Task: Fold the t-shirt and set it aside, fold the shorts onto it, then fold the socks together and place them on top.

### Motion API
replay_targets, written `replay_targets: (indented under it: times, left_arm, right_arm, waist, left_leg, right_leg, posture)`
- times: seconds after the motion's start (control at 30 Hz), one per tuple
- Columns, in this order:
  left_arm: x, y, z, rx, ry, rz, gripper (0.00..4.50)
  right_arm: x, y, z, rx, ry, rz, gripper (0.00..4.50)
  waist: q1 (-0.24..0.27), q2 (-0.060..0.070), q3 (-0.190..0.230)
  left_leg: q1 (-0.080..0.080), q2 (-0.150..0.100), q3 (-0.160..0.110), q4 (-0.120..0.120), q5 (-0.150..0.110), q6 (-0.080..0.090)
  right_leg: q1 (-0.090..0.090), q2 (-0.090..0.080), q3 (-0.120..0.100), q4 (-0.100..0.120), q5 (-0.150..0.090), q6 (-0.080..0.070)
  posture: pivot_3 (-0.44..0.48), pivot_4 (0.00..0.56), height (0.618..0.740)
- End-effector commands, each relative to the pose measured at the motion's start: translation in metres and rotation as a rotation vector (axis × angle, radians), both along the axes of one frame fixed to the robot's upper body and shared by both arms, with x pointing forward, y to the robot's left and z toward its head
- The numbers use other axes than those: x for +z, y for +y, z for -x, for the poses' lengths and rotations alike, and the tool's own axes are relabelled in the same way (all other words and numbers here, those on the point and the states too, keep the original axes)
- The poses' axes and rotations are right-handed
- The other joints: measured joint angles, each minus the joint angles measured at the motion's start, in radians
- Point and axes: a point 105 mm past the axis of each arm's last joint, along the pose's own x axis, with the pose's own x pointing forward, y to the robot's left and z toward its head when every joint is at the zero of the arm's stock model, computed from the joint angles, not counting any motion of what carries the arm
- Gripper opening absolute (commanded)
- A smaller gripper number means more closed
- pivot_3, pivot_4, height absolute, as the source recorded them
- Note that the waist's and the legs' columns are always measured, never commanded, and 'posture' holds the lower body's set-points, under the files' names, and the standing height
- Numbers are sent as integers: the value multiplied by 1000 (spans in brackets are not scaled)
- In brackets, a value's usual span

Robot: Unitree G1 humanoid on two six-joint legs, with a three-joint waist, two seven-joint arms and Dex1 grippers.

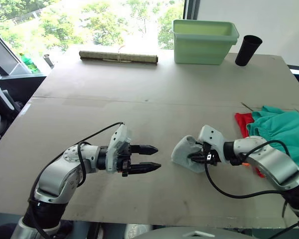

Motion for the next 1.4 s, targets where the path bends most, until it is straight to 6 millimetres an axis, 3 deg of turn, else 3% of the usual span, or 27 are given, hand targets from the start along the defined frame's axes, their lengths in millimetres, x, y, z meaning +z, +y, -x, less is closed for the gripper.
replay_targets:
  times: [0.03,0.07,0.1,0.2,0.3,0.4,0.6,0.73,0.8,0.9,0.97,1.0,1.13,1.2,1.23,1.37,1.4]
  left_arm:
    - [13,-7,3,-39,-62,16,3120]
    - [13,-8,3,-41,-63,18,3120]
    - [14,-10,3,-49,-64,22,3120]
    - [19,-16,2,-75,-63,49,3120]
    - [25,-23,3,-106,-70,72,3120]
    - [36,-34,3,-142,-88,118,3120]
    - [61,-62,-3,-193,-155,237,3120]
    - [71,-69,-7,-206,-187,279,3120]
    - [73,-71,-8,-209,-198,285,3120]
    - [75,-75,-9,-214,-218,294,3120]
    - [73,-77,-8,-213,-218,298,3120]
    - [71,-78,-8,-205,-220,298,3120]
    - [66,-77,-13,-165,-229,296,3120]
    - [66,-76,-16,-150,-234,296,3120]
    - [65,-76,-17,-148,-234,295,3120]
    - [64,-72,-26,-124,-230,280,3120]
    - [64,-71,-28,-105,-226,281,3120]
  right_arm:
    - [-14,-6,1,-37,-9,6,479]
    - [-9,-6,3,-47,-12,-35,99]
    - [0,-4,6,-67,-14,-109,44]
    - [33,-9,18,-174,5,-343,44]
    - [52,-26,30,-303,20,-477,44]
    - [68,-58,45,-517,19,-614,44]
    - [95,-171,67,-1188,-42,-858,44]
    - [113,-229,51,-1518,-37,-1005,44]
    - [112,-241,38,-1603,18,-1039,44]
    - [94,-251,8,-1679,156,-1018,44]
    - [71,-261,-8,-1748,243,-965,44]
    - [59,-266,-14,-1780,286,-943,1046]
    - [26,-273,-13,-1855,389,-827,3000]
    - [24,-277,-6,-1874,387,-809,3936]
    - [37,-277,2,-1839,301,-776,4335]
    - [89,-256,25,-1673,-22,-722,4442]
    - [99,-251,39,-1649,-136,-652,4442]
  waist:
    - [-1,-1,0]
    - [-1,-1,-1]
    - [-1,-1,-1]
    - [5,-1,0]
    - [14,0,1]
    - [19,0,1]
    - [20,0,1]
    - [-5,-1,2]
    - [-13,-1,2]
    - [-15,-1,2]
    - [-15,-1,2]
    - [-11,-1,2]
    - [10,0,2]
    - [14,0,2]
    - [18,0,2]
    - [33,2,1]
    - [30,3,0]
  left_leg:
    - [1,0,1,0,0,0]
    - [2,0,1,0,0,0]
    - [2,1,2,0,0,0]
    - [2,0,3,0,0,0]
    - [0,0,3,-1,0,0]
    - [0,0,3,-1,0,0]
    - [1,-3,4,-1,0,0]
    - [5,-4,9,-1,0,1]
    - [6,-4,6,0,0,1]
    - [6,-5,6,0,0,1]
    - [6,-4,6,-1,0,1]
    - [5,-5,6,-1,0,1]
    - [3,-5,6,-1,0,2]
    - [3,-4,6,-1,-1,3]
    - [3,-4,6,-1,-1,3]
    - [1,-4,5,-2,-2,4]
    - [1,-4,6,-1,-3,5]
  right_leg:
    - [0,0,1,1,0,0]
    - [1,0,1,1,0,0]
    - [1,0,2,1,0,0]
    - [1,-1,3,2,0,0]
    - [0,-2,4,2,0,0]
    - [0,-3,6,1,0,0]
    - [2,-9,7,1,0,0]
    - [2,-2,15,3,0,1]
    - [1,1,18,3,1,0]
    - [0,3,21,5,1,0]
    - [0,4,22,5,1,0]
    - [-1,4,22,5,1,0]
    - [-1,4,22,3,3,4]
    - [-1,4,22,2,3,5]
    - [-1,4,22,1,3,5]
    - [-1,3,20,-1,2,6]
    - [-1,3,21,-1,2,6]
  posture:
    - [0,150,740]
    - [0,150,740]
    - [0,150,740]
    - [0,150,740]
    - [0,150,740]
    - [0,150,740]
    - [0,150,740]
    - [0,150,740]
    - [0,150,740]
    - [0,150,740]
    - [0,150,740]
    - [0,150,740]
    - [0,150,740]
    - [0,150,740]
    - [0,150,740]
    - [0,150,740]
    - [0,150,740]
